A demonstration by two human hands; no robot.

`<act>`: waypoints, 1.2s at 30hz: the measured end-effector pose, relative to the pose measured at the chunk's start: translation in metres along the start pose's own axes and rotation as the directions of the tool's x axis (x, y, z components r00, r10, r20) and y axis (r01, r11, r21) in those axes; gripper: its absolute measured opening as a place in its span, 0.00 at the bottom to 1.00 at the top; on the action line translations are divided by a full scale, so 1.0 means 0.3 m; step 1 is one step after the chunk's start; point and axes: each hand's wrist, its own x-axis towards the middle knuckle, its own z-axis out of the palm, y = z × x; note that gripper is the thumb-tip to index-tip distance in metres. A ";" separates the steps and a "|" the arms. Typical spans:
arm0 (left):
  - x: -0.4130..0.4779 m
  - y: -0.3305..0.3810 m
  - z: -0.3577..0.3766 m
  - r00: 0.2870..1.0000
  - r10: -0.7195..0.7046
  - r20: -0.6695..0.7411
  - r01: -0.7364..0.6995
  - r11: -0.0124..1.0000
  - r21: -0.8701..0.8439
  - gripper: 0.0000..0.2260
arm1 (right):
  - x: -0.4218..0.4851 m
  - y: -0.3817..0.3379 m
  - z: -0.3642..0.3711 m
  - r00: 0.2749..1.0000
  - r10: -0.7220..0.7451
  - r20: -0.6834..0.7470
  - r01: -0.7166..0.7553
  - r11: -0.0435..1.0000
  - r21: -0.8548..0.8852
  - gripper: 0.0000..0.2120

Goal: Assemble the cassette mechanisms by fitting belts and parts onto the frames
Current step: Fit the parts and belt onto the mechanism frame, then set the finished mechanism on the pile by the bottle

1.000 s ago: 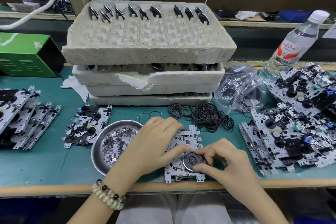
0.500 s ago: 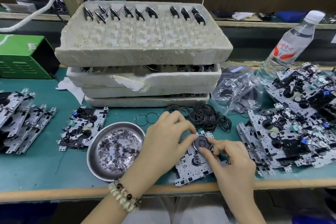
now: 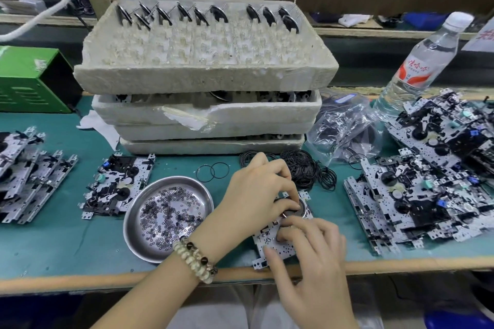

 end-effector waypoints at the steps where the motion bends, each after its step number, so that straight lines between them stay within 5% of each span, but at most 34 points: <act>1: 0.000 -0.001 0.001 1.000 0.002 -0.001 -0.002 1.000 -0.006 0.05 | 0.000 -0.001 -0.001 0.999 -0.045 0.009 0.045 0.998 -0.033 0.12; 8: 0.005 -0.010 0.008 0.999 0.040 -0.002 -0.040 0.999 -0.022 0.06 | -0.006 0.068 -0.039 0.976 -0.207 0.073 0.217 0.958 -0.189 0.15; 13: -0.019 -0.001 0.010 0.971 0.204 -0.125 -0.197 0.978 0.066 0.02 | 0.003 0.102 -0.074 0.992 0.120 -0.034 -0.118 0.992 0.055 0.11; 15: -0.040 -0.003 0.030 0.938 0.298 -0.176 -0.272 0.950 0.155 0.09 | 0.009 0.118 -0.094 0.966 0.260 -0.009 -0.259 0.964 0.055 0.07; 20: -0.099 -0.010 0.036 0.909 0.363 -0.205 -0.318 0.921 0.224 0.17 | 0.037 0.175 -0.135 0.870 0.400 0.290 -0.392 0.916 -0.088 0.15; 24: -0.160 -0.034 0.051 0.910 0.200 -0.363 -0.188 0.980 0.068 0.16 | 0.070 0.201 -0.163 0.798 0.404 0.447 -0.445 0.895 -0.015 0.19; 26: -0.194 -0.038 0.071 0.878 0.081 -0.471 -0.138 0.987 -0.086 0.13 | 0.095 0.196 -0.175 0.723 0.440 0.532 -0.580 0.806 0.122 0.19; 29: -0.227 -0.036 0.106 0.825 -0.014 -0.564 -0.136 0.965 -0.223 0.12 | 0.133 0.165 -0.202 0.591 0.514 0.622 -0.805 0.433 0.406 0.18; 31: -0.237 -0.041 0.117 0.799 -0.055 -0.599 -0.143 0.950 -0.277 0.12 | 0.173 0.135 -0.233 0.571 0.544 0.615 -0.818 0.315 0.481 0.15; 33: -0.244 -0.045 0.117 0.771 -0.105 -0.628 -0.147 0.931 -0.335 0.12 | 0.218 0.104 -0.280 0.634 0.556 0.537 -0.772 0.418 0.479 0.16; 36: -0.247 -0.047 0.117 0.720 -0.152 -0.677 -0.175 0.904 -0.389 0.11 | 0.272 0.025 -0.338 0.902 0.351 0.251 -0.390 0.913 0.124 0.21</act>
